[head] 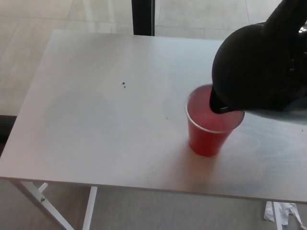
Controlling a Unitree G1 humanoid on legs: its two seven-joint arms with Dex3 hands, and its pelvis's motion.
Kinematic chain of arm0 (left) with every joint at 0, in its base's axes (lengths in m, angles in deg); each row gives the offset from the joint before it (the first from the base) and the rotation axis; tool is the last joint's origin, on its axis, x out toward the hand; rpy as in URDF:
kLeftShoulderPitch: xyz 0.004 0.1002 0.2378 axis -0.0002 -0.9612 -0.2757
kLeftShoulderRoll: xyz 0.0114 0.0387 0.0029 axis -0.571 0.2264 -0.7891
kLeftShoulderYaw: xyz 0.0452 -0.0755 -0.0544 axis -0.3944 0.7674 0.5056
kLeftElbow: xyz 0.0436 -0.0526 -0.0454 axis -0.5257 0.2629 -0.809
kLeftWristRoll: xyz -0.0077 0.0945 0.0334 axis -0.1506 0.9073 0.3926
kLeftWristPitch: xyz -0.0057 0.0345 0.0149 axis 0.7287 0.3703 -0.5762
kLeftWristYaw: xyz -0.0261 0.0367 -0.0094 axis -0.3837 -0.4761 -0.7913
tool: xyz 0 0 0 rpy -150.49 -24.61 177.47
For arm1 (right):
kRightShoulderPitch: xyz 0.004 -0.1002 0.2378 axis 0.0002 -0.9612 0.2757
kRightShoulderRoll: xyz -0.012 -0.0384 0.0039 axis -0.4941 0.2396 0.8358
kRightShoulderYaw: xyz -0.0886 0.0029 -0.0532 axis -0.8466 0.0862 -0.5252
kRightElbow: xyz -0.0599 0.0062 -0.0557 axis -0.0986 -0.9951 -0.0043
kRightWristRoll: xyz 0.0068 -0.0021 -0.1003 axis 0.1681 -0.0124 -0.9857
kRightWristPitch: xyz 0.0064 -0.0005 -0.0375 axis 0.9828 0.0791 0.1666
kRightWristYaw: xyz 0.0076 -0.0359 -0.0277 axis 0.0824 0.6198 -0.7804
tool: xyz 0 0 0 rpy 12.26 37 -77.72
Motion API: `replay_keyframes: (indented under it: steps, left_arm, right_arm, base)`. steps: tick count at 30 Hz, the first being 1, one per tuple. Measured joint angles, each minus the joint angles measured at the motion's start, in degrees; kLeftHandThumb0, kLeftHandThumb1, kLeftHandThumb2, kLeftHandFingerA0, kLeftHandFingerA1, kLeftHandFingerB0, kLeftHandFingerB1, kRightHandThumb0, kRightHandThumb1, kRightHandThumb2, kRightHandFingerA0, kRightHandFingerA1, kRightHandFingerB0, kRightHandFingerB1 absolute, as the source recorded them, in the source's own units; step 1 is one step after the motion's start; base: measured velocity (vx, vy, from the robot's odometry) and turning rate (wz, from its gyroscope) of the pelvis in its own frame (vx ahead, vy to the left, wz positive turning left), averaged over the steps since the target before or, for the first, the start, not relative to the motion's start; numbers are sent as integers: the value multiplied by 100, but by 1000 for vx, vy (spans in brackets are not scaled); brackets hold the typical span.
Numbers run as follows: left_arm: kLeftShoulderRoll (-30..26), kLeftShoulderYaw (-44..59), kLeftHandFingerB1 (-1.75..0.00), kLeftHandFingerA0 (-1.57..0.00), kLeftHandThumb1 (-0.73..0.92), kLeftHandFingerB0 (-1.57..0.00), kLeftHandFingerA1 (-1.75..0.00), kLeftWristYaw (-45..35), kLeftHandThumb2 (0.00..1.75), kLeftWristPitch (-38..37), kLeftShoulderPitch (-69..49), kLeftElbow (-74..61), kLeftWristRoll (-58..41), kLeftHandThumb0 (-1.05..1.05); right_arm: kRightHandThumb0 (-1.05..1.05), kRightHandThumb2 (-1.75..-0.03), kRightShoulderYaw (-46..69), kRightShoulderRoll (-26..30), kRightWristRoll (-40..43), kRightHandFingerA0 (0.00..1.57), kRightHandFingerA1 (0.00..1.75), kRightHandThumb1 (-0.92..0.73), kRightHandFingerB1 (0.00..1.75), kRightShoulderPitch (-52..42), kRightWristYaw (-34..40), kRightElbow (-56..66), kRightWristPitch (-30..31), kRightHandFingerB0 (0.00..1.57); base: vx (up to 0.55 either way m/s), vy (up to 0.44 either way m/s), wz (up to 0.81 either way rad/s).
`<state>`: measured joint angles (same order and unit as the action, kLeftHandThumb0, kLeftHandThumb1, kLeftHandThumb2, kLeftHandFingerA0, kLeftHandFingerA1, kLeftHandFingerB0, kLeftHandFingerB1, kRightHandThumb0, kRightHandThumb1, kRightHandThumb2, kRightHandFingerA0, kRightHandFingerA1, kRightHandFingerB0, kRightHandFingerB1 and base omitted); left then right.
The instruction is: The robot uses its right hand to lift up a kettle kept on the middle of the desk by its handle and tilt it into a glass kept next to it to pour out water
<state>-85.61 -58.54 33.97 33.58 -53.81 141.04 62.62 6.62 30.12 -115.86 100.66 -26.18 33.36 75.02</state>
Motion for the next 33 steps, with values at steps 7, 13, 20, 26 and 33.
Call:
replay_keyframes:
  steps: [7,13,20,26,33]
  left_arm:
    - [0,41,-39,-42,92,-28,-51,0,73,0,-52,38,-4,-88]
    - [6,58,-39,-41,92,-29,-50,3,74,0,-86,50,-4,-85]
    - [33,64,-38,-41,92,-28,-48,4,75,0,-137,58,-3,-85]
    - [61,70,-38,-40,92,-27,-48,6,74,0,-153,90,-5,-87]
    - [112,69,-37,-42,92,-29,-49,10,74,0,-194,116,-4,-86]
  right_arm:
    - [-19,-112,851,-381,244,90,173,-35,105,-534,6,202,589,86]
    - [-14,-125,1674,-935,579,88,172,-39,132,-948,308,-27,852,80]
    - [-12,-108,2658,-1672,1017,90,175,-50,162,-1388,785,-409,888,69]
    - [-13,-141,3355,-2366,1416,100,175,-33,149,-1721,1258,-463,805,88]
    - [-19,-122,3724,-2874,1836,101,175,-37,153,-1957,1696,-782,488,87]
  base:
    - [0,0,0]
    - [0,0,0]
    - [0,0,0]
    - [0,0,0]
    - [0,0,0]
